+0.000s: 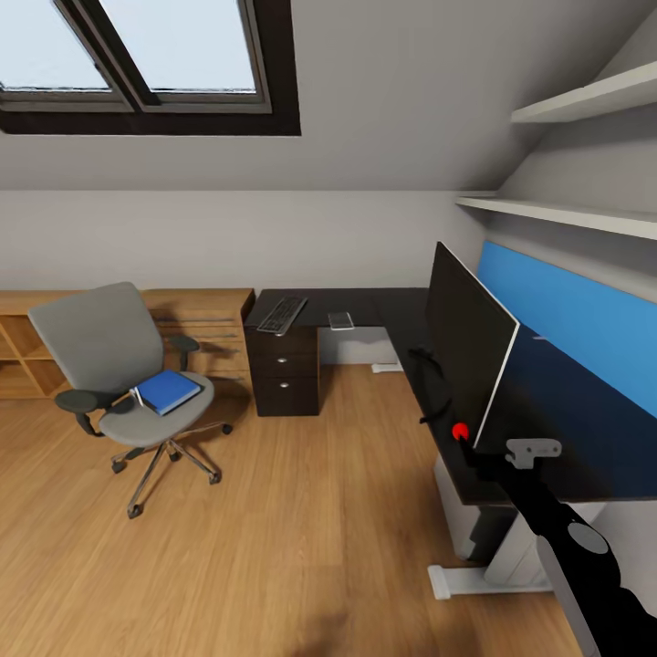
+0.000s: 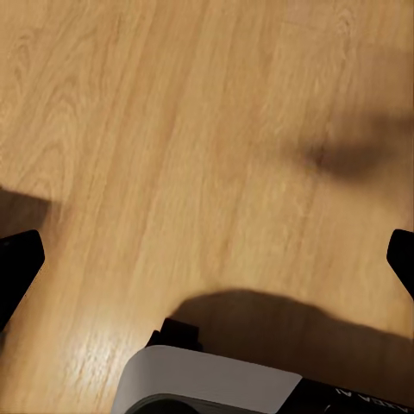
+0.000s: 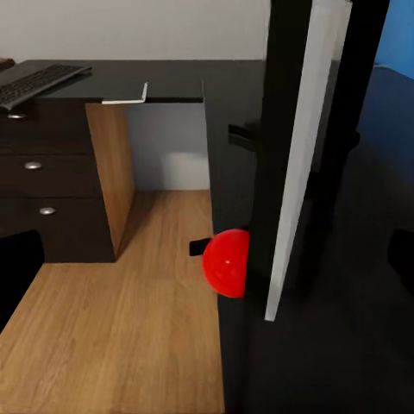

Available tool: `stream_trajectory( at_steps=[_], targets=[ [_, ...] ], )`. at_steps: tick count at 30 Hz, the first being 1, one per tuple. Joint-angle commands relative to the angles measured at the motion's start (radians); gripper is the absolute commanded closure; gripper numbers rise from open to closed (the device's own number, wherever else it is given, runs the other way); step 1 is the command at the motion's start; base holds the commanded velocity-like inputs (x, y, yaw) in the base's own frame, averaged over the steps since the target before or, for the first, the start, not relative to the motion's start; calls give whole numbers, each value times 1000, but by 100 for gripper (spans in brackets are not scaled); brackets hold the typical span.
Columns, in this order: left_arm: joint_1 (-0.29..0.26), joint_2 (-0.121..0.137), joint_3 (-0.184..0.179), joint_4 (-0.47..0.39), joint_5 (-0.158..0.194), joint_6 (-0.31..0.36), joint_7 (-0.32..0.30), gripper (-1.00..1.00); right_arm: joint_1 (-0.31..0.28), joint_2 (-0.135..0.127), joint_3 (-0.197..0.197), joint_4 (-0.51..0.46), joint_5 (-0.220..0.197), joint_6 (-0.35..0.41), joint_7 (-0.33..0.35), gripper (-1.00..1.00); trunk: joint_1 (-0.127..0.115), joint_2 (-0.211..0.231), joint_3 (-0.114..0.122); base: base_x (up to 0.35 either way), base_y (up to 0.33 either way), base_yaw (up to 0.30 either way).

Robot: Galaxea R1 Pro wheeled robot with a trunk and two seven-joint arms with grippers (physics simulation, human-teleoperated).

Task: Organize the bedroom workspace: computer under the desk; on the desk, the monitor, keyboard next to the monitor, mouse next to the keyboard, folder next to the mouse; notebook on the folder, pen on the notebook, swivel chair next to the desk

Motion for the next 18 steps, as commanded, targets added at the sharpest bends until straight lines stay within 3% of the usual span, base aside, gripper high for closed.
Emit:
stream_trajectory(
  at_steps=[1,13,18],
  targets=[
    [-1,0,-2,0,1,-3,4,-100,-1,0,-1,-1,-10,6,5,-100,0,-1,-1,47,39,0],
    [-1,0,-2,0,1,-2,4,-100,0,1,-3,-1,-13,-20,9,-100,0,-1,-1,19,10,0],
    [-1,0,-2,0,1,-2,4,-100,0,2,-4,0,-12,-44,6,-100,0,-1,-1,156,1,0]
  ],
)
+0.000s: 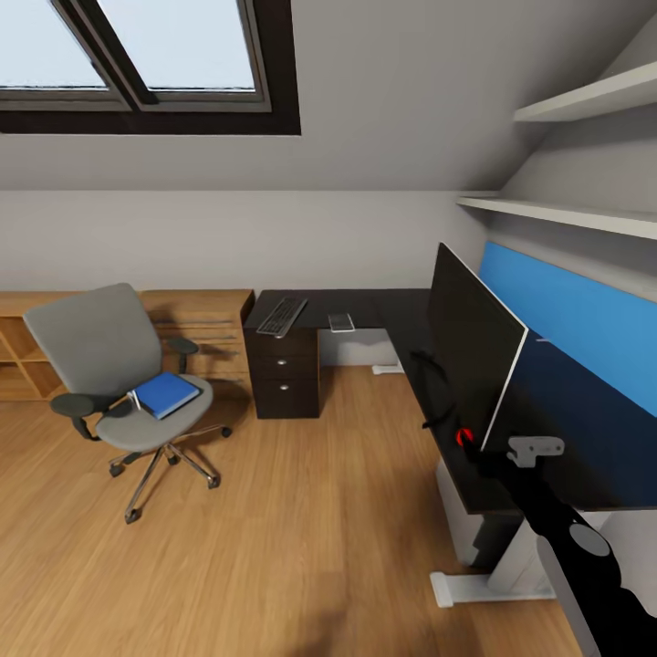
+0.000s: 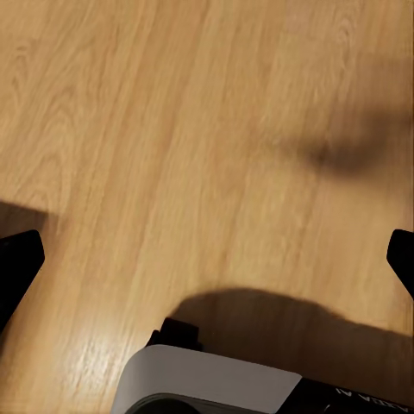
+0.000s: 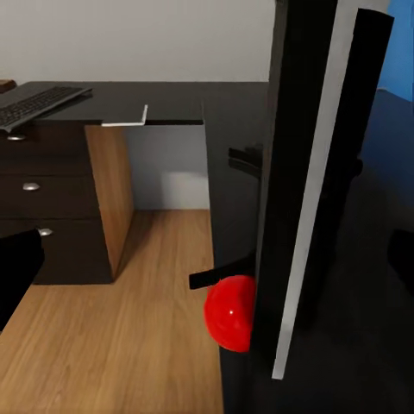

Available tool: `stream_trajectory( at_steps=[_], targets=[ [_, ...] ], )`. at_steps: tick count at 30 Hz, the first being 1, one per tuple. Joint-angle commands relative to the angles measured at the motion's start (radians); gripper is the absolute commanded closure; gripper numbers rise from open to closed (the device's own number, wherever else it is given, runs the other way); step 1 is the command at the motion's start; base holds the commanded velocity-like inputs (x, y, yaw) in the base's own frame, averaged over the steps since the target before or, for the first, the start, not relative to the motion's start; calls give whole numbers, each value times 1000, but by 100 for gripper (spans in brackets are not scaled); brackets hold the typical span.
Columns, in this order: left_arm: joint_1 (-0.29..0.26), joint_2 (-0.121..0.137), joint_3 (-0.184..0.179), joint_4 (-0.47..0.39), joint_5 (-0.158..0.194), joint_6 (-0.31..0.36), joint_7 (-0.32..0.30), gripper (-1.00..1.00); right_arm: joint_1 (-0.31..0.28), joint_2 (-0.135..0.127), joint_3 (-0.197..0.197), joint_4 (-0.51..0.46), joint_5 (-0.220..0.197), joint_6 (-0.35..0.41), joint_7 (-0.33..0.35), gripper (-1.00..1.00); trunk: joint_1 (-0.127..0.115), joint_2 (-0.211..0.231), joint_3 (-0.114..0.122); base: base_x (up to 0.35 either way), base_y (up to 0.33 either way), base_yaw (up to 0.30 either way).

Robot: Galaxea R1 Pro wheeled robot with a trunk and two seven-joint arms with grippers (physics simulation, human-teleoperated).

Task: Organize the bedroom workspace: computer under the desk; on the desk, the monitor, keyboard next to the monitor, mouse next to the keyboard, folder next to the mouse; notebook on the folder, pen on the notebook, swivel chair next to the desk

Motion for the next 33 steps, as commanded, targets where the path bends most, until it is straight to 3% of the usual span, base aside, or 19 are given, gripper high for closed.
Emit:
stream_trajectory(
  at_steps=[1,17,33],
  targets=[
    [-1,0,-2,0,1,-3,4,-100,-1,0,-3,-1,-10,2,4,-100,0,-1,-1,121,0,0],
    [-1,0,-2,0,1,-3,4,-100,-1,0,-9,4,-10,-7,2,-100,0,-1,-1,106,0,0],
    [-1,0,-2,0,1,-4,4,-100,-1,0,-51,5,-10,-8,2,-100,0,-1,-1,50,-72,0]
  ],
)
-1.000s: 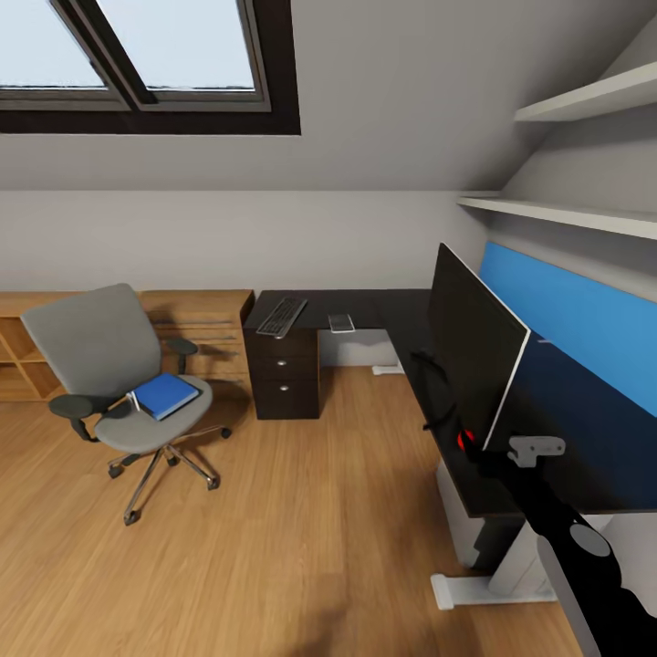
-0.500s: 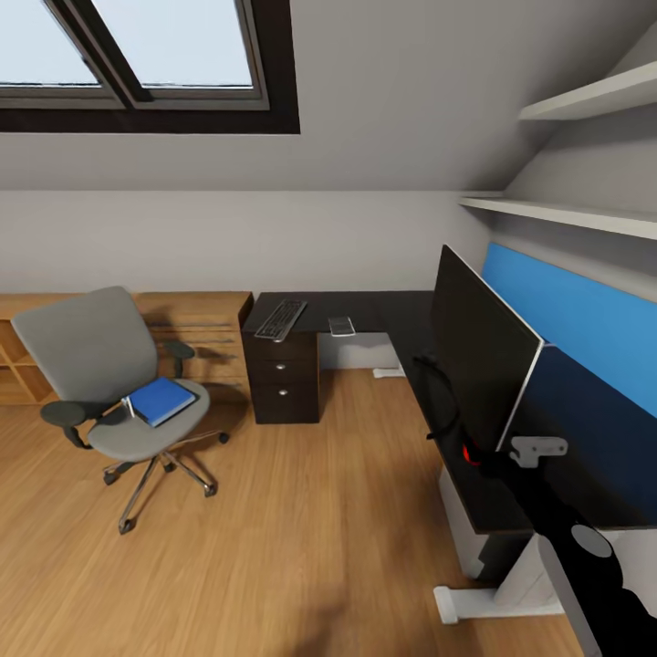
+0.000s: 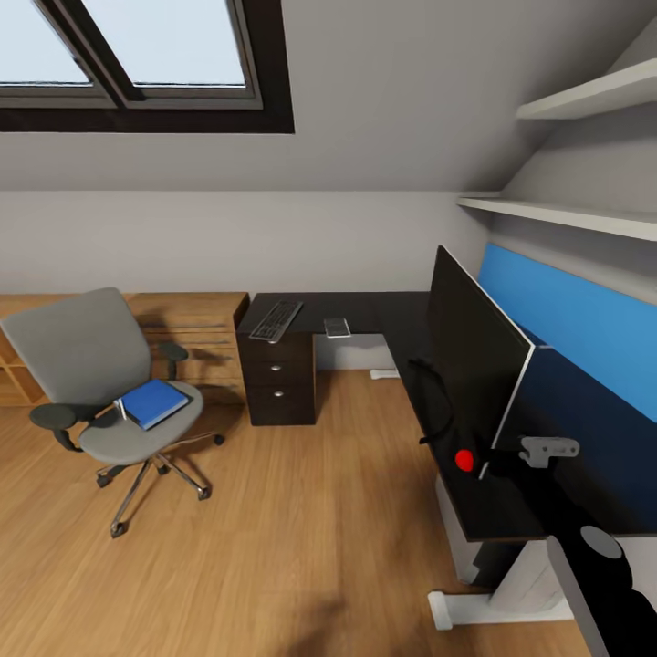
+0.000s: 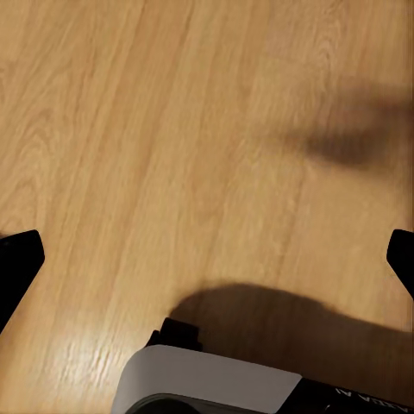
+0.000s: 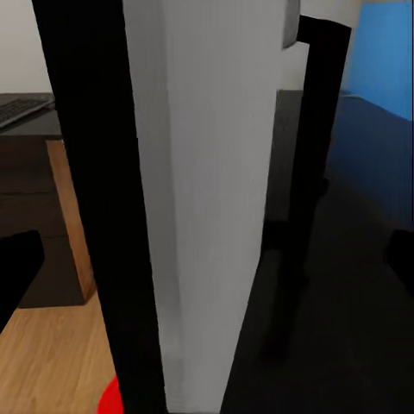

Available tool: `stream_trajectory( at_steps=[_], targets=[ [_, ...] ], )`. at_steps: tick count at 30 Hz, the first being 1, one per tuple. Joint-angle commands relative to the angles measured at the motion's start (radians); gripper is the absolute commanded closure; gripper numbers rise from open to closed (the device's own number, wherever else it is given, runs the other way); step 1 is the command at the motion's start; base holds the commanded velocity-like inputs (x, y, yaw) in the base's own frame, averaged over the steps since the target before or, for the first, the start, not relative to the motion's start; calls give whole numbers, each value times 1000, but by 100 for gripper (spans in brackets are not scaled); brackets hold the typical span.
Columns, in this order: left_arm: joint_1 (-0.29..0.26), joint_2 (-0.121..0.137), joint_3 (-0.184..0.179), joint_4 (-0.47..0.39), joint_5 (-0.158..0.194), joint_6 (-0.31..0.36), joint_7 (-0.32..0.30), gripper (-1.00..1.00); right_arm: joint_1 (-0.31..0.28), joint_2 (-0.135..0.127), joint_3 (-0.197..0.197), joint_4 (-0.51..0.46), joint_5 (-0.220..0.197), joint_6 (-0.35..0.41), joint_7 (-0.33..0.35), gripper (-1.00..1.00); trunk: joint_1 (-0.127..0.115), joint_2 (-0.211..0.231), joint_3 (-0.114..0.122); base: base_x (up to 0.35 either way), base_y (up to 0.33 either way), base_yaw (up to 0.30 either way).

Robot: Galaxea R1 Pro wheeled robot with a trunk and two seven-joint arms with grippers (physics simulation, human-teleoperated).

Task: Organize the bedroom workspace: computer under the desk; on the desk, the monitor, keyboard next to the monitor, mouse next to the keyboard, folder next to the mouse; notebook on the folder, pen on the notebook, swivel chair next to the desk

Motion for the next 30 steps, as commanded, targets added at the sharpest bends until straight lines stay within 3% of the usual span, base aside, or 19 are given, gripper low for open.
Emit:
stream_trajectory(
  at_steps=[1,18,30],
  targets=[
    [-1,0,-2,0,1,-3,4,-100,-1,0,-3,-1,-10,5,5,-100,0,-1,-1,20,-53,0],
    [-1,1,-1,0,3,-4,4,-100,-1,0,-12,0,-10,3,8,-100,0,-1,-1,4,-10,0],
    [-1,1,-1,0,3,-4,4,-100,-1,0,-12,2,-10,3,10,-100,0,-1,-1,96,66,0]
  ],
)
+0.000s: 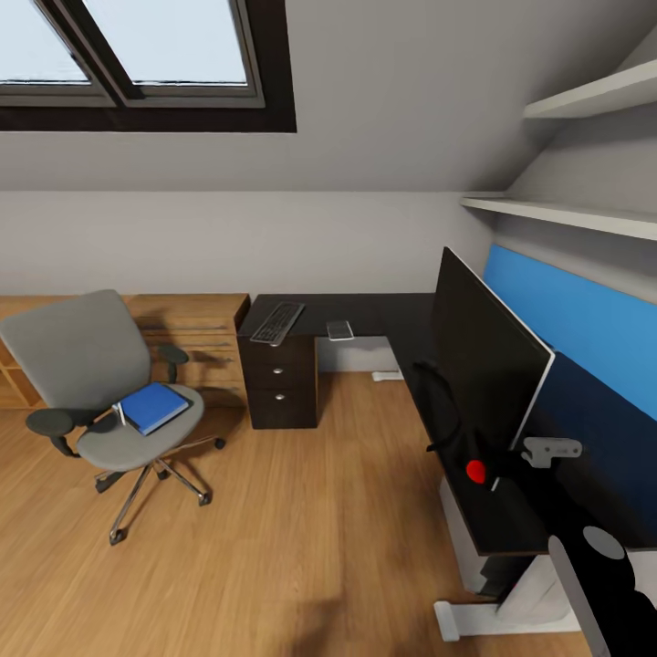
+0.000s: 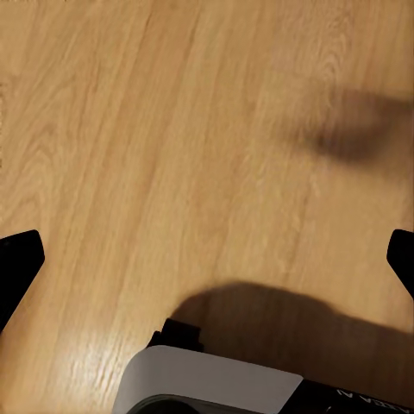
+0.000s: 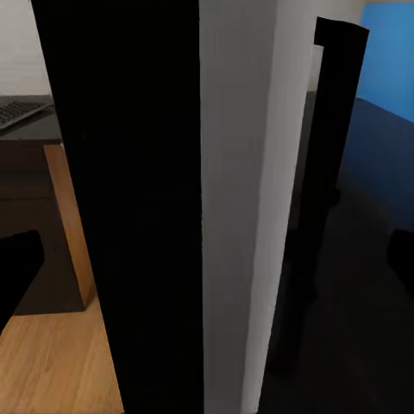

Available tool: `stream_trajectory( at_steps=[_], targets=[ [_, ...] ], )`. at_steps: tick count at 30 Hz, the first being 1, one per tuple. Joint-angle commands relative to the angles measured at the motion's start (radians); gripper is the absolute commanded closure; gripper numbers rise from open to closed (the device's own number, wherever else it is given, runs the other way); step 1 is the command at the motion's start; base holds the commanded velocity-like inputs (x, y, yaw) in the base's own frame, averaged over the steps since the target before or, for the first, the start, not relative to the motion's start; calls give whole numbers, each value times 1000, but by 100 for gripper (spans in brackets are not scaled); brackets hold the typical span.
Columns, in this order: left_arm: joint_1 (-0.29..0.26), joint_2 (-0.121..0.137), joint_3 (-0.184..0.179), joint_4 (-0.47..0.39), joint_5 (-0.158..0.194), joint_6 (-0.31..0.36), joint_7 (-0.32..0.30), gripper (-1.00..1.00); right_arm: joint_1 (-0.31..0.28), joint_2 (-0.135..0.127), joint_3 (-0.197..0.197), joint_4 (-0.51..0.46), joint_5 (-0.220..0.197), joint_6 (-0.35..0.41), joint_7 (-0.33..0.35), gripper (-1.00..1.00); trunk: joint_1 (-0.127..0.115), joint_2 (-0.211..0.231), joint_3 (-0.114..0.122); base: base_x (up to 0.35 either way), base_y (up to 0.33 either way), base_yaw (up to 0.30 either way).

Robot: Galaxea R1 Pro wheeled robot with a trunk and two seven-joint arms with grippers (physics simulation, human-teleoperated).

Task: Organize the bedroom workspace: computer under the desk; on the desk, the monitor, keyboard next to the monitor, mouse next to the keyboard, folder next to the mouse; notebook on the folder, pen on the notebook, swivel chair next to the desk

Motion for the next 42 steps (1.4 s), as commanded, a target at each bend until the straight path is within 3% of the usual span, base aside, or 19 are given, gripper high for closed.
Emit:
stream_trajectory(
  at_steps=[1,42],
  targets=[
    [-1,0,-2,0,1,-3,4,-100,-1,0,-1,-1,-10,6,5,-100,0,-1,-1,20,14,0],
    [-1,0,-2,0,1,-2,4,-100,1,0,0,9,-11,6,10,-100,0,-1,-1,2,1,0]
  ],
)
